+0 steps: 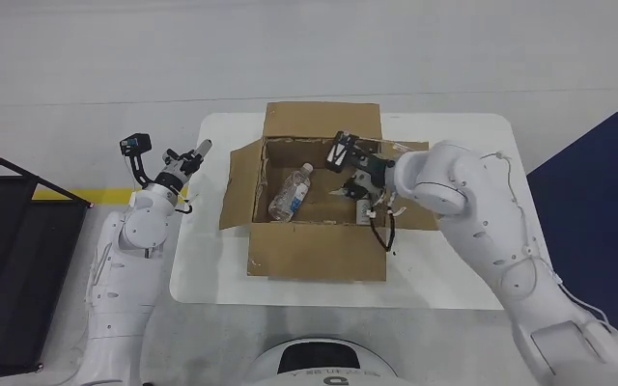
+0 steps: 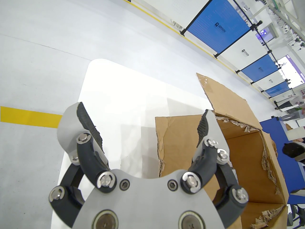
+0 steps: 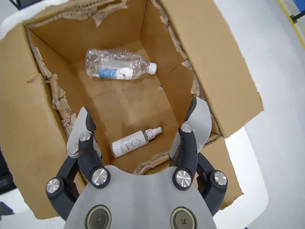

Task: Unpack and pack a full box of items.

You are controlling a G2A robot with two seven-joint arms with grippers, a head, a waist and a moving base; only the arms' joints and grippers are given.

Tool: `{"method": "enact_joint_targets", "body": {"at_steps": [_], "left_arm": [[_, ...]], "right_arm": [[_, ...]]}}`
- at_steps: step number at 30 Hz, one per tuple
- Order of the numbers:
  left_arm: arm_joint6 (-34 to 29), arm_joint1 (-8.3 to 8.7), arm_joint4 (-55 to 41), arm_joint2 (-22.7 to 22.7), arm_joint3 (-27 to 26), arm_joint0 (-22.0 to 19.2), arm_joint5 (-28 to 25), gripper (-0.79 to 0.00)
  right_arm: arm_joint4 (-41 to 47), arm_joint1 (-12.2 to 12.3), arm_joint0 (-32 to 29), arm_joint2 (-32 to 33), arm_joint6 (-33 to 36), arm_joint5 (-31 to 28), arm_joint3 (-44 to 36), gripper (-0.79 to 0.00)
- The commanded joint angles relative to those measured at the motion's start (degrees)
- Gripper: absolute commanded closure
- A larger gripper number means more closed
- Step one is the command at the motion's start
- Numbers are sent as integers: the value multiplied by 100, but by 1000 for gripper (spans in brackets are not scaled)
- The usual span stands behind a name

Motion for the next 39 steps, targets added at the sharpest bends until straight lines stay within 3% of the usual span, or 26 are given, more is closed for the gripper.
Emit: {"method": "enact_joint_targets", "body": {"at_steps": [1,8,10,12,25,31,39], "left_arm": [[0,0,0,0,0,0,0,-785],[0,0,0,0,0,0,0,-785],[0,0,0,0,0,0,0,-785],[0,0,0,0,0,0,0,-785],[0,0,0,0,0,0,0,-785],[0,0,0,0,0,0,0,-785],[0,0,0,0,0,0,0,-785]], "right_arm": [[-73,-56,202,-278,266,86,190,-650],[-570,-251,518,-908,616,912,772,-508],[-672,-299,573,-1009,600,1131,937,-413],[-757,-349,623,-1114,587,1298,1088,-388],[-1309,-675,801,-1682,478,2248,1851,-382],[-1200,-817,891,-1725,446,2564,2201,-348],[-1057,-960,982,-1723,698,2854,2525,-376]]}}
